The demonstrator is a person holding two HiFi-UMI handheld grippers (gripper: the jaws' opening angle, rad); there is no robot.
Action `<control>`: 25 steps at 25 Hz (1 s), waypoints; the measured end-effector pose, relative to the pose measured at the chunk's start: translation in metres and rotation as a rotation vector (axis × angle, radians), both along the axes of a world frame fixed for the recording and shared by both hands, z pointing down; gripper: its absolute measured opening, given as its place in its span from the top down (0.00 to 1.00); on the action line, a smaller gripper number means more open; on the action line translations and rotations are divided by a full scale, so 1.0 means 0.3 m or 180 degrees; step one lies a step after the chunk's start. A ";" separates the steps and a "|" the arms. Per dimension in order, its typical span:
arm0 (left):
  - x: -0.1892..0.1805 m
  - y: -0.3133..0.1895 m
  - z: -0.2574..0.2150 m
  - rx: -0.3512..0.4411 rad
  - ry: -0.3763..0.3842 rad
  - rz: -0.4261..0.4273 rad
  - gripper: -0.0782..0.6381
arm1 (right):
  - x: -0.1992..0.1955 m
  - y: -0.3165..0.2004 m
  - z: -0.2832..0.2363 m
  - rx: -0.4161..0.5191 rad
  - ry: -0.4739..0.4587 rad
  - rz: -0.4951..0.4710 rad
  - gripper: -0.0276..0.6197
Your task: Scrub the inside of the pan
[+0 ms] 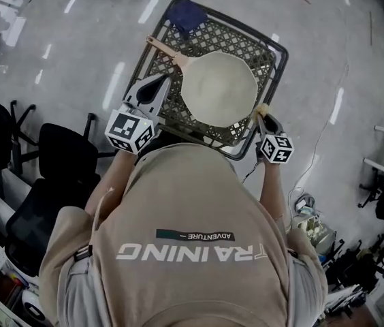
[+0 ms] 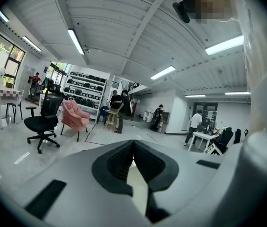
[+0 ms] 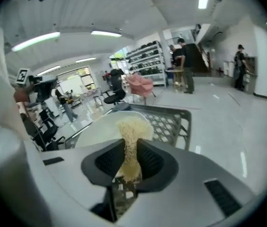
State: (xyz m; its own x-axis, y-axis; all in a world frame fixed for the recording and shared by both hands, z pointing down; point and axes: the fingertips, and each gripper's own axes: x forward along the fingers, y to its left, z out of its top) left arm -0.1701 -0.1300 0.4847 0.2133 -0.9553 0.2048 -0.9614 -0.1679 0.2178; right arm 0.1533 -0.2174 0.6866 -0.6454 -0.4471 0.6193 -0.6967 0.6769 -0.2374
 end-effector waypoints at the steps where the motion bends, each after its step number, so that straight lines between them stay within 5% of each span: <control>1: -0.012 0.002 0.003 0.0002 0.0005 -0.0012 0.87 | -0.084 -0.004 -0.026 0.0107 -0.0047 -0.0260 0.82; 11: -0.075 0.086 0.001 -0.0062 -0.0043 -0.0196 0.87 | -0.669 0.107 0.051 0.0290 -0.0040 -0.1908 0.82; 17: -0.181 0.205 -0.054 -0.0171 -0.0162 -0.0443 0.87 | -0.841 0.173 0.126 0.0247 -0.0016 -0.2347 0.82; 25: -0.314 0.310 -0.085 -0.0340 -0.0285 -0.0788 0.87 | -0.912 0.241 0.330 0.0204 0.0265 -0.2763 0.82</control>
State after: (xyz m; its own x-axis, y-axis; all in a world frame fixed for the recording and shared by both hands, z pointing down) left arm -0.2642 -0.0369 0.4593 -0.0473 -0.9480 0.3146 -0.9865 0.0937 0.1341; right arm -0.1202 -0.1450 0.7856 -0.7278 0.1458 0.6701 0.0578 0.9867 -0.1519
